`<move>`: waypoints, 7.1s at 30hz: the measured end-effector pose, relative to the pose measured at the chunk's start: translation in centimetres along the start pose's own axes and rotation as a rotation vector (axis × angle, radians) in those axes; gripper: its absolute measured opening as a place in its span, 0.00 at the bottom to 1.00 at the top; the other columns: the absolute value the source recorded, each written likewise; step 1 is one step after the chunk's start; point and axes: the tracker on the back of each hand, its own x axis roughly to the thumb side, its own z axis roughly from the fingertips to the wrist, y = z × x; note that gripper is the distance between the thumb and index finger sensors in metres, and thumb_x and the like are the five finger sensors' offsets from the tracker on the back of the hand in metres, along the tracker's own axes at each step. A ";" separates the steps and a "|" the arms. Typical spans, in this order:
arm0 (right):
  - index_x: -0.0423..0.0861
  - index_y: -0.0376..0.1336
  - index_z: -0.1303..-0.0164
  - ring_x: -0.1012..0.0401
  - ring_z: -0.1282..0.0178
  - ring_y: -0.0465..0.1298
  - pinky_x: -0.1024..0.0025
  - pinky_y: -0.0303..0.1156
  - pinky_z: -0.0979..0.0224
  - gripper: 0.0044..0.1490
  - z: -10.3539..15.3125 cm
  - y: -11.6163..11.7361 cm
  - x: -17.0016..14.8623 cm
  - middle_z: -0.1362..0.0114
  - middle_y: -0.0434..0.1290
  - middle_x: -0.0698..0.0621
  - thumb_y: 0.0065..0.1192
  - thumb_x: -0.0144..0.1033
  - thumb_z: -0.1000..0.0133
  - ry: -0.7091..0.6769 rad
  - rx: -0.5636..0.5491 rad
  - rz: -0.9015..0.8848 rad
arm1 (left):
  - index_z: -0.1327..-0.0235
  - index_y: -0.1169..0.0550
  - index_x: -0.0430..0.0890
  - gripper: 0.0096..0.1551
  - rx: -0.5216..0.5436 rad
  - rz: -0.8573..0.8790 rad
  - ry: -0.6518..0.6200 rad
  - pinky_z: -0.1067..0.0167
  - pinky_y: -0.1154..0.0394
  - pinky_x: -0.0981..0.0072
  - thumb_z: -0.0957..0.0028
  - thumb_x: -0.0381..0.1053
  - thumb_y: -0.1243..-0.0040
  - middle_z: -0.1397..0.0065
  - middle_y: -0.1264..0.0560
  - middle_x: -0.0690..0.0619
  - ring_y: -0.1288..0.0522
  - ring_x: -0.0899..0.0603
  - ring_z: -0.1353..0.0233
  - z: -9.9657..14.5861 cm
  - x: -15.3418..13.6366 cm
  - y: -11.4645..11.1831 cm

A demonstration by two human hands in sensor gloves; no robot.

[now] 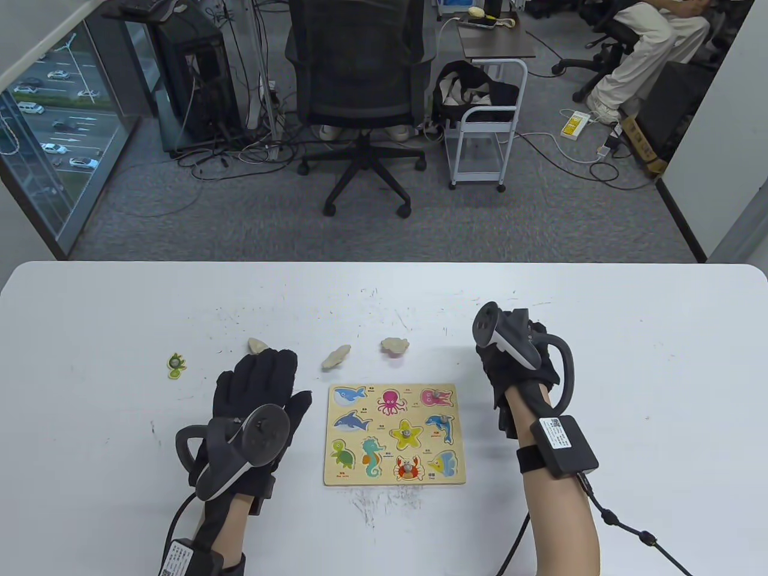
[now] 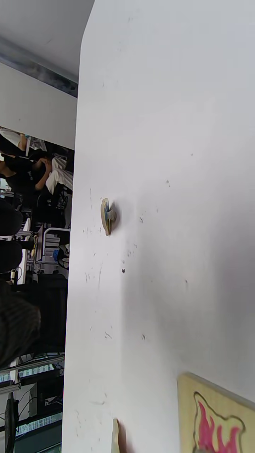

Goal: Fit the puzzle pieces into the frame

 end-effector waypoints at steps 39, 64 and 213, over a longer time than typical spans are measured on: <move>0.69 0.57 0.26 0.63 0.16 0.67 0.59 0.61 0.14 0.32 -9.7 7.1 -4.0 0.17 0.63 0.65 0.64 0.45 0.41 0.261 0.091 -0.119 | 0.15 0.37 0.61 0.41 -0.018 -0.012 0.064 0.20 0.37 0.38 0.44 0.72 0.51 0.11 0.32 0.52 0.34 0.39 0.14 -0.3 -1.4 0.0; 0.59 0.65 0.29 0.58 0.29 0.79 0.56 0.71 0.24 0.30 7.6 -0.7 1.2 0.26 0.75 0.56 0.68 0.43 0.44 -0.396 -0.147 -0.285 | 0.16 0.35 0.59 0.39 -0.101 0.359 -0.011 0.21 0.34 0.45 0.41 0.70 0.51 0.14 0.29 0.52 0.30 0.39 0.17 -0.2 -0.3 -0.3; 0.64 0.67 0.36 0.62 0.35 0.79 0.57 0.71 0.24 0.27 15.4 11.4 5.1 0.32 0.76 0.62 0.71 0.49 0.47 -0.382 -0.125 0.331 | 0.14 0.38 0.57 0.43 -0.048 0.044 -0.073 0.20 0.38 0.38 0.43 0.71 0.49 0.10 0.35 0.50 0.36 0.36 0.14 0.1 1.8 -1.0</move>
